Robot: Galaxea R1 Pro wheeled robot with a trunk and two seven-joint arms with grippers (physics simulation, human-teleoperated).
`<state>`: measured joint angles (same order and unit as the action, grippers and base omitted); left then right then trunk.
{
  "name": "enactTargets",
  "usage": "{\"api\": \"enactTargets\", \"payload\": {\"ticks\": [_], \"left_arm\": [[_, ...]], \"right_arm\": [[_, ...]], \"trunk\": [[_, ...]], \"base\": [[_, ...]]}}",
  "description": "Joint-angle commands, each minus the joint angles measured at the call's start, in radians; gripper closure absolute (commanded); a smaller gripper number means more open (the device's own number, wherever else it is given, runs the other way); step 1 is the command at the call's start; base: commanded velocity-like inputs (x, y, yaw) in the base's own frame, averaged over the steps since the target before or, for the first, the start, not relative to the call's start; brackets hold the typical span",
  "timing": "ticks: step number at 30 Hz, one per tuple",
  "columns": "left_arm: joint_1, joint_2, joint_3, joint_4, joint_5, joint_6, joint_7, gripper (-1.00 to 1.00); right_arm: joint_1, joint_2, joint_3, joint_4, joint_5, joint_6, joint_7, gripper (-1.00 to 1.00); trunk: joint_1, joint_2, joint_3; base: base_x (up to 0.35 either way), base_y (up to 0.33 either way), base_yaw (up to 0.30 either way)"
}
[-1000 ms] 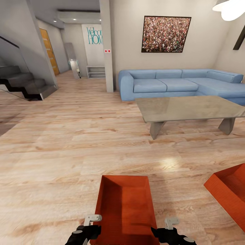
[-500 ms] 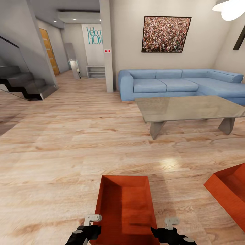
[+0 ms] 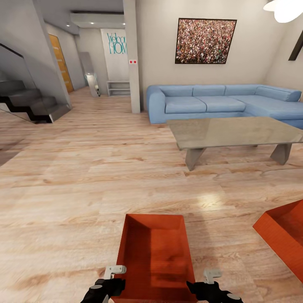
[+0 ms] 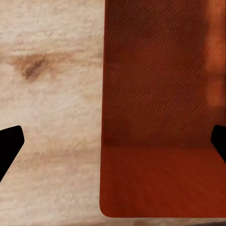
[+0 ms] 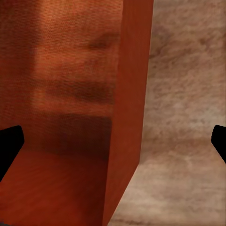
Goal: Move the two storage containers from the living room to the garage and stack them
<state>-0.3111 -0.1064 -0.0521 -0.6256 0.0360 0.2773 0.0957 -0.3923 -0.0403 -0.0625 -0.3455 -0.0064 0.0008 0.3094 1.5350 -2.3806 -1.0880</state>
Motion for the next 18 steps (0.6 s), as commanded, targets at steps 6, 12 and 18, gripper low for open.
{"api": "enactTargets", "payload": {"ticks": [6,12,18], "left_arm": [[0.000,0.001,-0.005,-0.002,0.004,0.006,0.007,-1.00],[0.000,0.001,-0.005,-0.002,0.004,0.006,0.007,-1.00],[0.000,0.001,-0.005,-0.002,0.004,0.006,0.007,-1.00]], "right_arm": [[0.000,0.000,-0.007,0.000,-0.004,0.010,0.012,-1.00],[0.000,0.000,-0.007,0.000,-0.006,0.014,0.014,-1.00],[0.000,0.000,-0.007,0.004,-0.006,0.015,0.016,-1.00]], "trunk": [[0.000,0.000,-0.001],[0.000,0.000,-0.001],[0.000,0.000,-0.001]], "base": [[0.000,0.000,0.000],[0.000,0.000,0.000],[0.000,0.000,0.000]]}}
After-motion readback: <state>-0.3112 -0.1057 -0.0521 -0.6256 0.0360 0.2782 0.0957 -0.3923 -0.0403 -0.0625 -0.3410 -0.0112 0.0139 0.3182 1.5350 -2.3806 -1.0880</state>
